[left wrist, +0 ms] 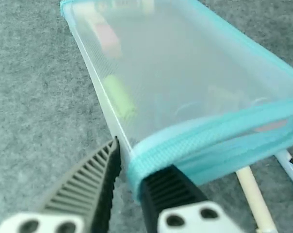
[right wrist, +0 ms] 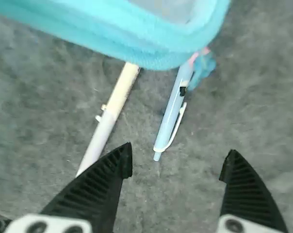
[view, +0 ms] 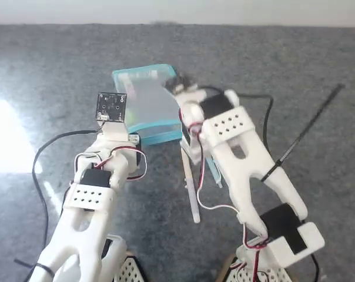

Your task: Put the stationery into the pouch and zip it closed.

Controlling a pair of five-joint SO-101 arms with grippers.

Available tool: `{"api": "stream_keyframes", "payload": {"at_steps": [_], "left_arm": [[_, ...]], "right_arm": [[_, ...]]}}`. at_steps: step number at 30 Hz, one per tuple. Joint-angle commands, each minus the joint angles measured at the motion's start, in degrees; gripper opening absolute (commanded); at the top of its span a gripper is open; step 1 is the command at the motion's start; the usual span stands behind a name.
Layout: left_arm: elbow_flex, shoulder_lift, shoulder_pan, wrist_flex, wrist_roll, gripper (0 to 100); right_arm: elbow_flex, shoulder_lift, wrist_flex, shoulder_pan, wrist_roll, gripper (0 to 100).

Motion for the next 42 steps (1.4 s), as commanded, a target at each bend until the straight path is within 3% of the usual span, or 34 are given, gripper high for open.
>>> {"api": "stream_keyframes", "payload": {"at_steps": [1,8,15,20,22,27,31,36,42], "left_arm": [[-0.5,0.0,0.4,-0.7,-0.2,1],[-0.5,-0.1,0.3,-0.7,-0.2,1],[-0.5,-0.1,0.4,-0.7,-0.2,1],[-0.5,0.0,0.3,-0.7,-0.2,1],[-0.5,0.0,0.3,-0.7,-0.2,1],[-0.4,0.0,0.3,-0.7,-0.2,1],[-0.4,0.0,0.3,-0.7,-0.2,1],[-0.4,0.0,0.3,-0.7,-0.3,1],[-0.4,0.0,0.3,-0.8,-0.3,1]], "right_arm": [[11.0,-3.6,-11.6,1.3,0.6,28.6],[13.4,-0.5,-14.9,7.3,1.0,28.5],[13.1,9.3,-18.9,5.8,-6.9,28.5],[13.0,12.4,-20.6,5.0,-7.6,28.3],[13.1,12.7,-20.3,5.1,-7.6,24.1],[13.1,12.4,-20.4,7.9,-7.1,2.0],[12.7,12.0,-18.6,10.7,-7.0,0.8],[10.0,5.5,-10.8,15.3,-2.5,0.8],[11.2,-13.6,-1.8,15.9,1.9,0.8]]}}
